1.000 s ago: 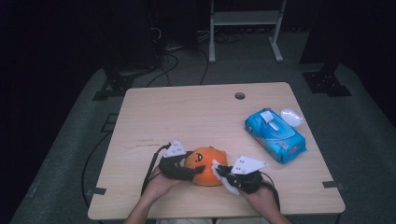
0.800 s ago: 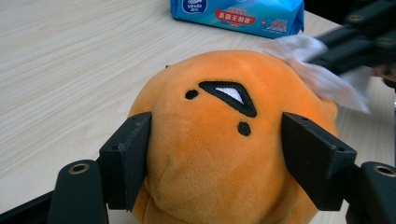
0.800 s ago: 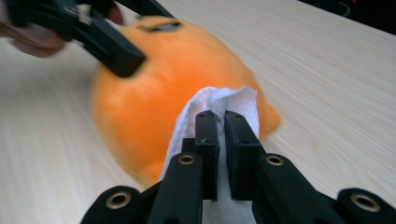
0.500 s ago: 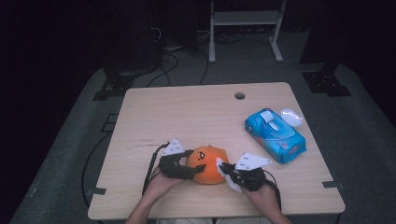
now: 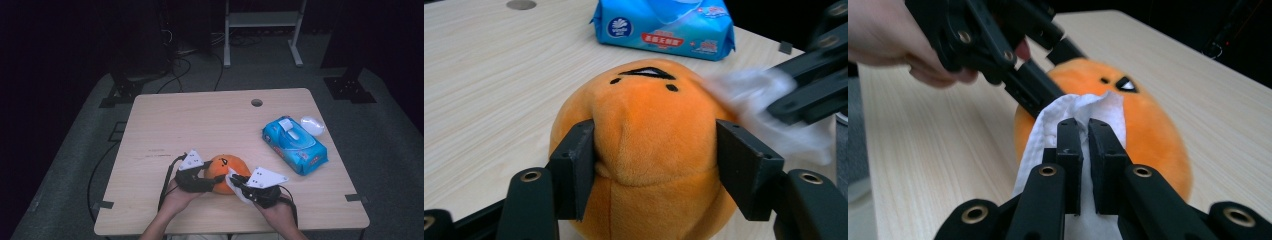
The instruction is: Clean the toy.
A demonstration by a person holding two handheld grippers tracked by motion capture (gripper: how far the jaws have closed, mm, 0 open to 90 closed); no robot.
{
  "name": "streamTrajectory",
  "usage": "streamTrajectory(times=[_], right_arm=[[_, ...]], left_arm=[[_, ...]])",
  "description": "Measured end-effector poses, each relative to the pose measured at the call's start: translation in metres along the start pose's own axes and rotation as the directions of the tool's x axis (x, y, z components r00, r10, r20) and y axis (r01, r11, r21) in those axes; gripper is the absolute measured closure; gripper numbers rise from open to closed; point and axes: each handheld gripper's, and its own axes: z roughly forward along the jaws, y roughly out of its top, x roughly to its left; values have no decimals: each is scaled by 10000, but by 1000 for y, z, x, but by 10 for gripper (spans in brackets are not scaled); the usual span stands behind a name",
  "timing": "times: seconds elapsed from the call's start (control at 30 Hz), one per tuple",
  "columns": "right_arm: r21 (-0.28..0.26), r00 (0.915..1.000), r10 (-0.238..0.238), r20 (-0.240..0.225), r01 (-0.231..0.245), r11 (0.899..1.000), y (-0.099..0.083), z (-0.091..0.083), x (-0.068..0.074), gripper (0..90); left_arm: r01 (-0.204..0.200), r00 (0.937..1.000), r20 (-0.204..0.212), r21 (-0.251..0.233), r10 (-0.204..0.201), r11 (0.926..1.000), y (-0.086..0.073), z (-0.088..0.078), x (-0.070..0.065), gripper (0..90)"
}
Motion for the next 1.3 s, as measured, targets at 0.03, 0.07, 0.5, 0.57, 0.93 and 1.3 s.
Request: streamTrajectory(times=[0.03,0.07,0.5,0.57,0.93,1.3], right_arm=[[20,9994,345,-91,-345,9994,-4,2,-5,835],[-2,9975,696,-136,-697,9976,-8,2,-13,835],[-297,9838,1778,247,-1771,9838,-16,-13,-40,834],[-446,9831,1823,170,-1814,9824,-13,-17,-38,834],[-745,9801,1983,-31,-1980,9774,-8,-21,-36,834],[-762,9888,1472,257,-1449,9865,-2,-26,-32,834]], left_arm=[[-4,9999,154,-75,5,10000,0,-1,0,336],[-94,9995,288,-238,100,9997,0,-1,1,318],[-666,9969,424,39,664,9978,12,10,-10,456],[-533,9976,464,262,521,9982,18,4,-18,486],[787,9965,243,494,-800,9957,19,4,-24,406],[-179,9994,287,332,169,9993,20,12,-42,282]])
